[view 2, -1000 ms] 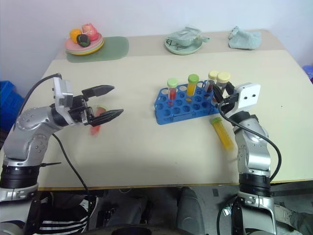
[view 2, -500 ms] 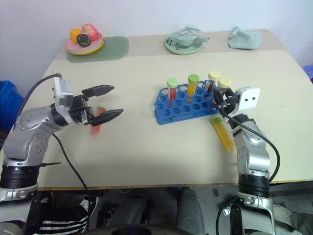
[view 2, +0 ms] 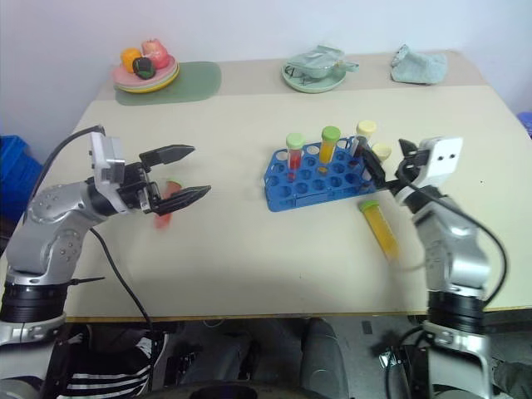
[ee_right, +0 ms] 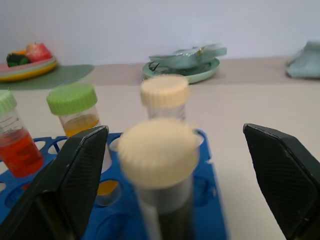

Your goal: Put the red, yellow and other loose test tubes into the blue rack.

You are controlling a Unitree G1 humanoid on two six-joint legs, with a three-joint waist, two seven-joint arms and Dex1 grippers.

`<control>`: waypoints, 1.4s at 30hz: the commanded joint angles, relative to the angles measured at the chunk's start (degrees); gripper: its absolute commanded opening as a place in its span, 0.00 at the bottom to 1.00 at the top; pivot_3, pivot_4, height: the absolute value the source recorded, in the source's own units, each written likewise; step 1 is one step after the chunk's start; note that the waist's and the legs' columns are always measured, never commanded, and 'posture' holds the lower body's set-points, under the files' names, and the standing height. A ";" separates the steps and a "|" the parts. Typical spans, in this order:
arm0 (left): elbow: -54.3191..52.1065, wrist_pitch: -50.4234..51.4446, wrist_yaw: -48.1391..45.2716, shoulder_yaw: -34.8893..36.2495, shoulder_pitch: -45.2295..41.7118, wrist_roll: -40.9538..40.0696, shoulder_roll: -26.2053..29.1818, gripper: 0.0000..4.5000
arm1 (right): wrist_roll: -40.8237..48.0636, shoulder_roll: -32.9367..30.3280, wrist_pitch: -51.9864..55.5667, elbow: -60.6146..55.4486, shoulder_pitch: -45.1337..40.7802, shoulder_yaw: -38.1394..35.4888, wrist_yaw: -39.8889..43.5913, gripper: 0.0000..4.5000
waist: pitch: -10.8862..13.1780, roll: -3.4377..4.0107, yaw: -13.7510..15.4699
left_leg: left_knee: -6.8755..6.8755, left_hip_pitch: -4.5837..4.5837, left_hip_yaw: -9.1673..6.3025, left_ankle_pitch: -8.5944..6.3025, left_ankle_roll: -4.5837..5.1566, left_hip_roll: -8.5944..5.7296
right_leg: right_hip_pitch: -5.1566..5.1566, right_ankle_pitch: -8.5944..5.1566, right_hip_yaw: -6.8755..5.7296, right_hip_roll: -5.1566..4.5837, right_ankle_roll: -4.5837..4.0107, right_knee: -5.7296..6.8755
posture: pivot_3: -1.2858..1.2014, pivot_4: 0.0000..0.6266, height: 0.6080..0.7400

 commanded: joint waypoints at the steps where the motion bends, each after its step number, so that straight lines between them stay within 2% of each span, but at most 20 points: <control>1: -1.64 -1.81 0.24 0.57 0.57 -0.05 -0.57 1.00 | 6.51 -8.51 8.88 -8.18 3.66 -5.18 6.01 0.99 | 0.00 -0.01 0.15 | 0.00 0.00 -0.01 0.00 0.00 0.01 | 0.01 0.00 0.00 0.01 0.00 -0.01 | 0.52 0.24 1.00; 5: -0.92 -2.75 0.15 -0.15 0.78 0.23 -2.13 1.00 | 12.34 -19.99 19.61 -12.41 9.12 -8.59 13.81 0.99 | 0.00 -0.02 0.04 | 0.01 0.05 -0.01 -0.01 0.02 0.02 | 0.13 0.00 -0.01 0.01 0.00 -0.06 | 0.52 0.24 1.00; 8: -0.01 -3.82 -0.10 -0.74 0.50 0.93 -3.07 1.00 | 15.20 -27.13 28.67 -12.64 9.30 -8.43 15.82 0.99 | -0.01 0.01 -0.15 | 0.00 0.19 0.07 -0.02 0.04 0.08 | 0.23 0.00 0.00 0.04 -0.01 -0.07 | 0.52 0.24 1.00; 10: 0.42 -4.41 -0.12 -1.32 0.09 1.22 -3.61 1.00 | 11.78 -33.68 33.52 -13.63 10.75 -3.82 15.74 0.99 | 0.00 0.00 0.01 | -0.01 0.29 0.12 -0.04 0.05 0.18 | 0.32 0.00 0.01 0.10 -0.01 -0.09 | 0.52 0.24 1.00; 12: 0.89 -4.68 -0.09 -1.84 -0.42 1.35 -4.12 1.00 | 11.37 -37.03 39.07 -13.66 7.98 -0.59 13.53 0.99 | 0.01 -0.08 0.05 | 0.00 0.33 0.14 -0.05 0.08 0.20 | 0.36 0.00 0.01 0.11 -0.01 -0.11 | 0.52 0.24 1.00; 15: 1.31 -5.67 -0.33 -2.63 -0.47 2.01 -4.81 1.00 | 12.93 -35.91 51.90 -11.87 -3.90 4.40 6.90 0.99 | 0.00 -0.06 -0.02 | 0.02 0.33 0.20 -0.06 0.09 0.26 | 0.42 0.06 0.01 0.15 -0.07 -0.33 | 0.52 0.24 1.00; 17: 0.97 -5.83 -0.13 -2.96 -0.03 2.08 -5.21 1.00 | 12.82 -35.46 57.24 -13.41 -8.91 8.95 5.81 0.99 | 0.00 -0.07 0.05 | 0.00 0.23 0.24 -0.06 0.08 0.43 | 0.39 0.19 0.02 0.32 -0.11 -0.56 | 0.52 0.24 1.00; 20: -0.10 -5.93 0.41 -3.11 1.43 1.91 -5.45 1.00 | 10.77 -30.34 66.97 -13.50 -16.69 13.61 0.52 0.99 | 0.00 -0.11 0.06 | -0.02 0.04 0.21 -0.07 0.06 0.68 | 0.35 0.42 -0.02 0.61 -0.18 -0.88 | 0.52 0.24 1.00; 22: -1.32 -5.70 1.29 -3.13 2.49 1.80 -5.73 1.00 | 9.29 -28.50 70.20 -13.22 -18.92 16.37 -2.12 0.99 | 0.00 -0.11 0.06 | -0.01 -0.03 0.22 -0.07 0.06 0.67 | 0.32 0.47 -0.03 0.60 -0.16 -0.95 | 0.52 0.24 1.00; 32: -8.13 -4.21 5.47 -1.91 8.59 0.74 -5.25 1.00 | 10.37 -23.06 70.63 -1.67 -23.79 20.64 -11.69 0.99 | 0.00 -0.11 1.48 | 0.01 -0.03 0.30 -0.06 0.05 0.66 | 0.29 0.58 -0.02 0.62 -0.22 -0.97 | 0.52 0.24 1.00; 42: -11.12 -3.47 7.50 -1.53 11.05 0.10 -4.71 1.00 | 19.90 -22.53 70.63 3.59 -25.14 22.39 -19.00 0.99 | 0.00 -0.11 1.41 | 0.00 -0.03 0.32 -0.06 0.05 0.68 | 0.28 0.58 -0.02 0.64 -0.23 -0.97 | 0.52 0.24 1.00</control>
